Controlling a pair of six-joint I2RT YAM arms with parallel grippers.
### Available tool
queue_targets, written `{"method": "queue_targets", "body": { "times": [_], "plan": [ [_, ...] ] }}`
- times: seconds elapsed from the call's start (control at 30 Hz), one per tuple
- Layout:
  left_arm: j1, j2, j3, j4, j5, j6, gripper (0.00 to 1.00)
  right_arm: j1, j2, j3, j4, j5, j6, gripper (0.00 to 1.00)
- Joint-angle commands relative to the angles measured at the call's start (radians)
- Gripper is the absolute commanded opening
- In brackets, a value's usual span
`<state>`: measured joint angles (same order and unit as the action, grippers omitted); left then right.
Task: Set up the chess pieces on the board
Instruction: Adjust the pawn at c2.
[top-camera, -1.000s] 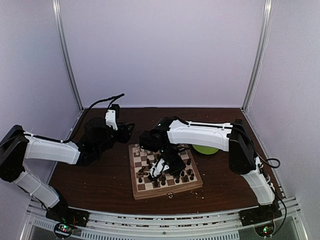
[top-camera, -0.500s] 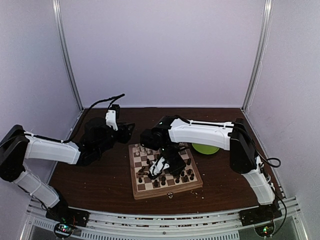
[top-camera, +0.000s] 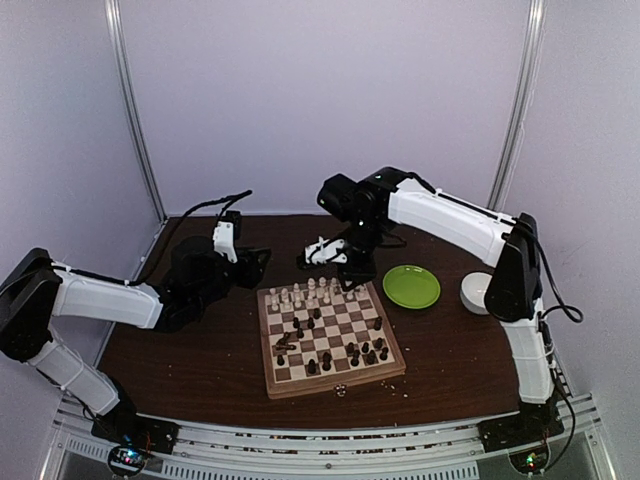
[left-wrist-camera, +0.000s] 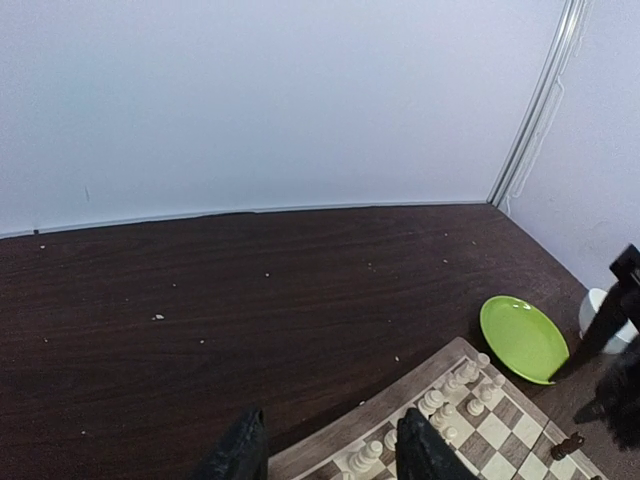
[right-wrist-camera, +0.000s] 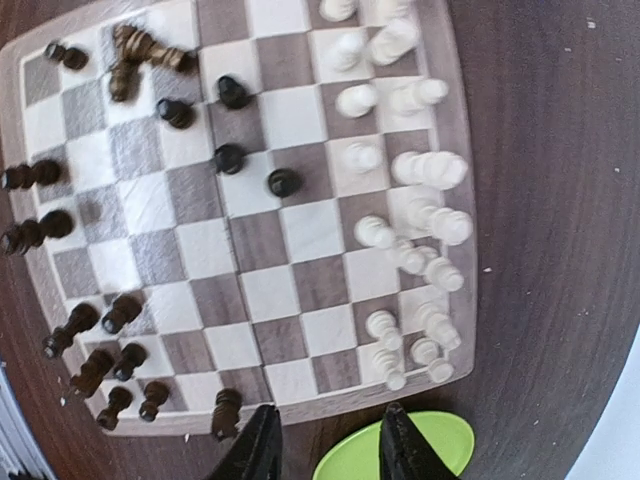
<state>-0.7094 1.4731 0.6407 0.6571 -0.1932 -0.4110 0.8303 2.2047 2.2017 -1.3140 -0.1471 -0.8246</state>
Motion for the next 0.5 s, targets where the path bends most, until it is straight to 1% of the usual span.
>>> {"method": "queue_targets", "body": {
  "times": [0.0, 0.1, 0.2, 0.37, 0.47],
  "plan": [
    [-0.001, 0.003, -0.002, 0.061, 0.007, -0.003, 0.45, -0.043, -0.022, -0.032, 0.219, -0.105, 0.097, 0.33],
    [-0.001, 0.000, -0.006, 0.064, 0.002, -0.003, 0.45, -0.055, -0.030, -0.083, 0.320, -0.109, 0.089, 0.31],
    [-0.001, -0.006, -0.012, 0.069, -0.001, -0.002, 0.45, -0.055, -0.027, -0.126, 0.375, -0.109, 0.061, 0.30],
    [-0.001, -0.009, -0.015, 0.070, -0.004, -0.002, 0.45, -0.054, 0.001, -0.131, 0.369, -0.118, -0.013, 0.28],
    [-0.001, -0.010, -0.015, 0.070, -0.001, -0.002, 0.45, -0.054, 0.013, -0.164, 0.363, -0.114, -0.041, 0.29]
  ]
}}
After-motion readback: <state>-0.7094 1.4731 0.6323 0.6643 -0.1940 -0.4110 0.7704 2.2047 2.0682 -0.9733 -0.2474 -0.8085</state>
